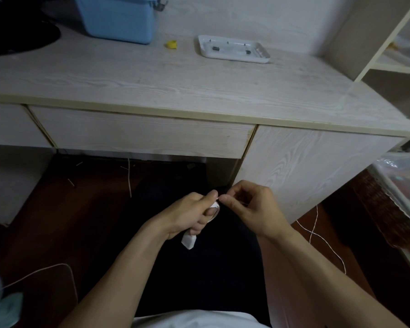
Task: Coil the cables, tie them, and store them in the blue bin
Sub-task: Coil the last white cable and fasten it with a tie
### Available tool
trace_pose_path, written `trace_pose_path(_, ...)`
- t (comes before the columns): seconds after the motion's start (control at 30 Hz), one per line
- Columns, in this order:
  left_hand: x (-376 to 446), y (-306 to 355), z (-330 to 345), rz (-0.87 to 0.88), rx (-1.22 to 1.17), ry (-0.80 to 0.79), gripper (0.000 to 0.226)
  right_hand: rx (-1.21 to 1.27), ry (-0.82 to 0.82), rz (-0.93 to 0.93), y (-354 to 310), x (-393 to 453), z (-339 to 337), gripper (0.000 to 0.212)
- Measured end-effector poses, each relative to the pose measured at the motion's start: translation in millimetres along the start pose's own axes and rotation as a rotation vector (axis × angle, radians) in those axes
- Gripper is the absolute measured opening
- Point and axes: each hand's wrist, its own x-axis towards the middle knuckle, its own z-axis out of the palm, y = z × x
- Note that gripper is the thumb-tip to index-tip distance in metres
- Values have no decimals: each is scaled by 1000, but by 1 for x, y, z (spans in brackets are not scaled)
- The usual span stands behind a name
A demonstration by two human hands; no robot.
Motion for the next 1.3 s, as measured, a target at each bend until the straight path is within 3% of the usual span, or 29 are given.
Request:
trace_pose_path(0.13,-3,4,-4,59,-212,49,51,36,22,28,0,1,-1,29)
trace_pose_path(0.43,2,3,-40,273,-1120,355,58,31,70,118,9,4,-12,26)
trace_pose_path(0.57,1,-2,-51,438,-1500,387,57,42,-8,183,9,3,-10,14)
trace_pose_path(0.7,2,-1,-51,484,-1613,482,42,-60,-150,171,11,2,-7,10)
trace_pose_path(0.87,9,3,-50,412,-1410,590,29,-238,-469,-8,9,-4,5,11)
trace_pose_path(0.97,15,3,-42,382,-1242,621,23,-223,-551,-61,4,-5,11,16)
trace_pose_path(1.1,18,-1,-25,303,-640,647,22,-203,-525,-135,-3,-6,12,19)
trace_pose_path(1.2,11,-3,-15,224,-198,503,20,-206,-420,-174,-7,-5,9,17)
trace_pose_path(1.3,4,-1,-13,144,79,301,22,-181,-277,-186,-9,-3,4,18)
